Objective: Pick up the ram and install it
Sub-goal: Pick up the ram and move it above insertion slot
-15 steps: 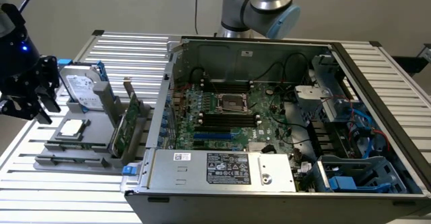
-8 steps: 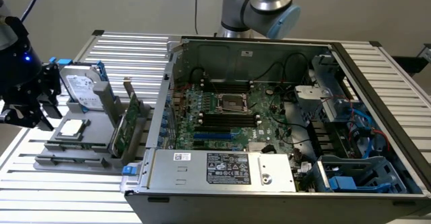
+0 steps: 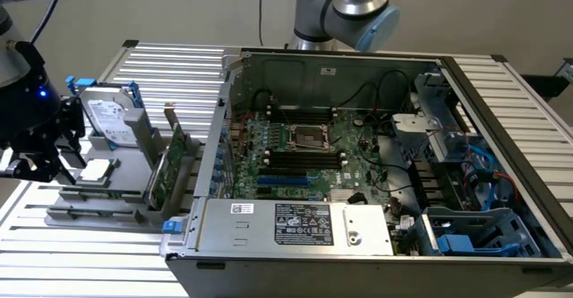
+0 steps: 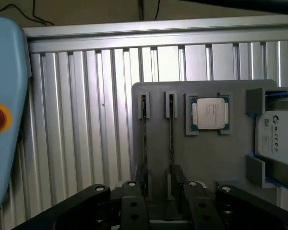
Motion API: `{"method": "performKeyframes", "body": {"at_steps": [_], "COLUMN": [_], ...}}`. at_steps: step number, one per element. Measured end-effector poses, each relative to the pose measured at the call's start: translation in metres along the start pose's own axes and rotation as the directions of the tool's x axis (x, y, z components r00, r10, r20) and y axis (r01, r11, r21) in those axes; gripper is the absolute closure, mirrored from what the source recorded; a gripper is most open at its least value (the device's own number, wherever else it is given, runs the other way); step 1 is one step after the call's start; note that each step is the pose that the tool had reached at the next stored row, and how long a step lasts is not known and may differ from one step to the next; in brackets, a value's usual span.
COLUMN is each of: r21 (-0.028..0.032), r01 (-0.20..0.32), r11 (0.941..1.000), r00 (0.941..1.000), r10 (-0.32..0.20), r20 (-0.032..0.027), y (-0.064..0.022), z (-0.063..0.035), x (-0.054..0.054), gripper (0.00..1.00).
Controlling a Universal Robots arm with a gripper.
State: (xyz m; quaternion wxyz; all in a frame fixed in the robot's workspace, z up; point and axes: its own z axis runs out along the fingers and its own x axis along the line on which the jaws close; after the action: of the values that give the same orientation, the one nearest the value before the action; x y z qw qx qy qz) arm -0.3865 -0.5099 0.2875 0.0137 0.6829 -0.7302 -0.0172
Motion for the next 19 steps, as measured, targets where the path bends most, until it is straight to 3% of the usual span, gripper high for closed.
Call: {"method": "performKeyframes", "body": {"at_steps": [19], "r21": [-0.0001], "r01": [0.01], "r11": [1.0], "r00": [1.0], "r10": [-0.01], "r20": [-0.0004], "y": [-0.011], "z": [0.034], "x": [0.013], "gripper": [0.64]}}
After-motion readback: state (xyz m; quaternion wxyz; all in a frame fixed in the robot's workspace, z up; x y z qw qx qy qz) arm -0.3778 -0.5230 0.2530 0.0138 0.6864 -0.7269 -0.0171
